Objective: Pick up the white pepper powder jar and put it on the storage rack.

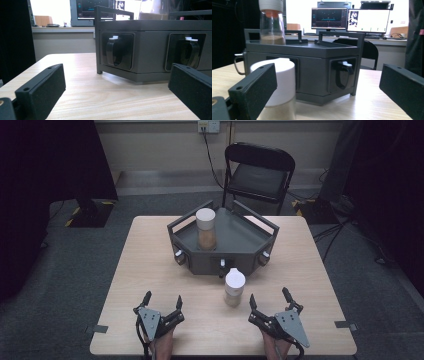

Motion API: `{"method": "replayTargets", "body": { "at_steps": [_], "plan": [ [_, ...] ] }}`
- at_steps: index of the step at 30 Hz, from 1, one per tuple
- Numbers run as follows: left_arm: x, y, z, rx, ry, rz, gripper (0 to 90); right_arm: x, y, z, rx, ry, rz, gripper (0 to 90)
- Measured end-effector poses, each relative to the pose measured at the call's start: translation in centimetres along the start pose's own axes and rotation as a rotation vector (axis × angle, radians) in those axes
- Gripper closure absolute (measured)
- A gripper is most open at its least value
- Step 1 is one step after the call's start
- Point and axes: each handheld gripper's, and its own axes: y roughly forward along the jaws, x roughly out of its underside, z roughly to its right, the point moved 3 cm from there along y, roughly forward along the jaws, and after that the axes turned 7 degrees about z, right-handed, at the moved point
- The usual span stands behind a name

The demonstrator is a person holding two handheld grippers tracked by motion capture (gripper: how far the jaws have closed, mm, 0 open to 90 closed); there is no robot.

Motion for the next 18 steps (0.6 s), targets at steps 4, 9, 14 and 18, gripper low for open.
{"method": "replayTargets", "body": {
  "at_steps": [4,9,14,18],
  "plan": [
    [0.0,0.0,0.0,0.0,0.0,0.0,0.4,-0.8,0.4,-0.5,-0.002,0.011,-0.011,0.0],
    [0.0,0.0,0.0,0.0,0.0,0.0,0.4,-1.3,1.1,-0.9,-0.042,0.015,-0.008,0.5],
    [0.0,0.0,0.0,0.0,0.0,0.0,0.4,-1.7,1.7,-1.3,-0.077,0.027,0.001,1.2],
    [0.0,0.0,0.0,0.001,0.0,0.0,0.4,-1.9,2.3,-1.7,-0.09,0.03,0.014,1.3]
  ]
}}
